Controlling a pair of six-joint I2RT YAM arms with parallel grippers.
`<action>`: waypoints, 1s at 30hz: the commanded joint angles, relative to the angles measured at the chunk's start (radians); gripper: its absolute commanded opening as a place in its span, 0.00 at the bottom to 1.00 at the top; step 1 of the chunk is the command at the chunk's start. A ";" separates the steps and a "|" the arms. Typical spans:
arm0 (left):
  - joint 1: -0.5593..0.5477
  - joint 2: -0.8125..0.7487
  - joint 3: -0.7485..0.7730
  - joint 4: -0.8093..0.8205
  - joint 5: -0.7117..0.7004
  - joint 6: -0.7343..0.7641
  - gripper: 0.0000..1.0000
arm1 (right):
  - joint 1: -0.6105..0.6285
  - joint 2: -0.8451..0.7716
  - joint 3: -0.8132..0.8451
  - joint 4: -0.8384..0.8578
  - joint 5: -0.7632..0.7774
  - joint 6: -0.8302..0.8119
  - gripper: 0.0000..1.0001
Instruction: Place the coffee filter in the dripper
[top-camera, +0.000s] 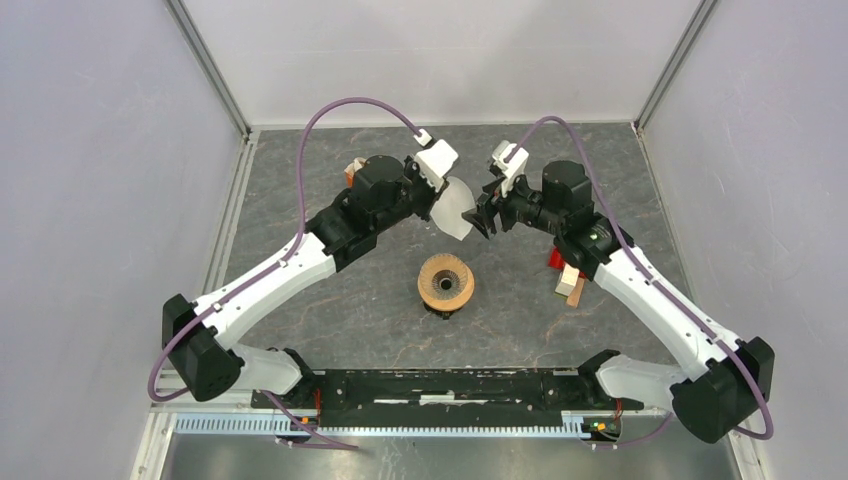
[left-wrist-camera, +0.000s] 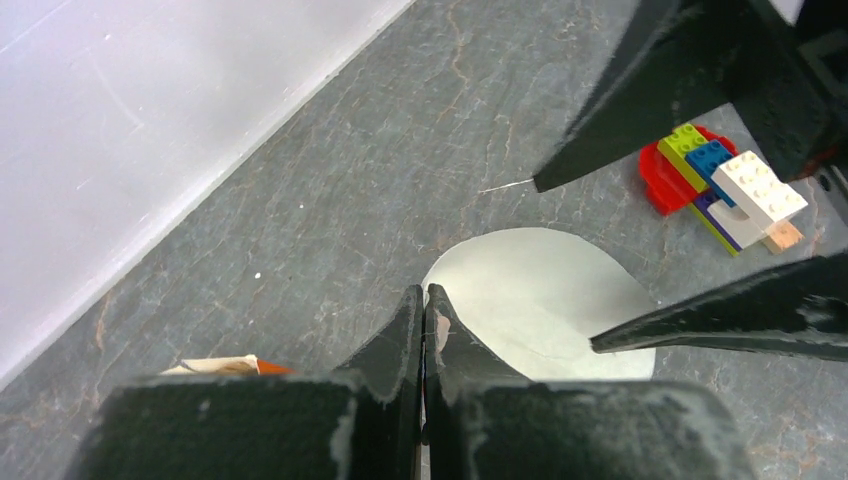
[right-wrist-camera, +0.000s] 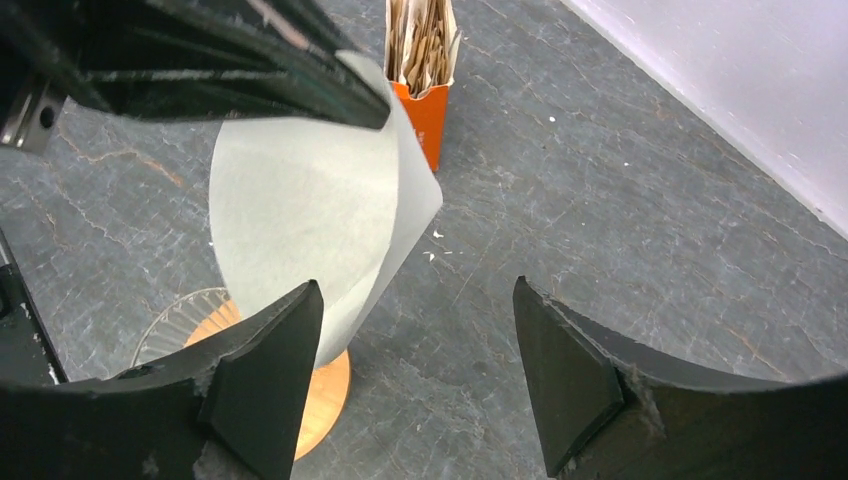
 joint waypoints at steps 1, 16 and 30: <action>0.002 0.006 0.044 0.023 -0.110 -0.112 0.02 | -0.021 -0.044 -0.024 0.042 -0.021 0.054 0.78; 0.002 0.083 0.131 0.034 -0.190 -0.276 0.02 | -0.118 0.042 -0.107 0.199 -0.089 0.399 0.71; -0.007 0.096 0.069 0.129 -0.177 -0.240 0.02 | -0.169 0.069 -0.254 0.467 -0.280 0.660 0.57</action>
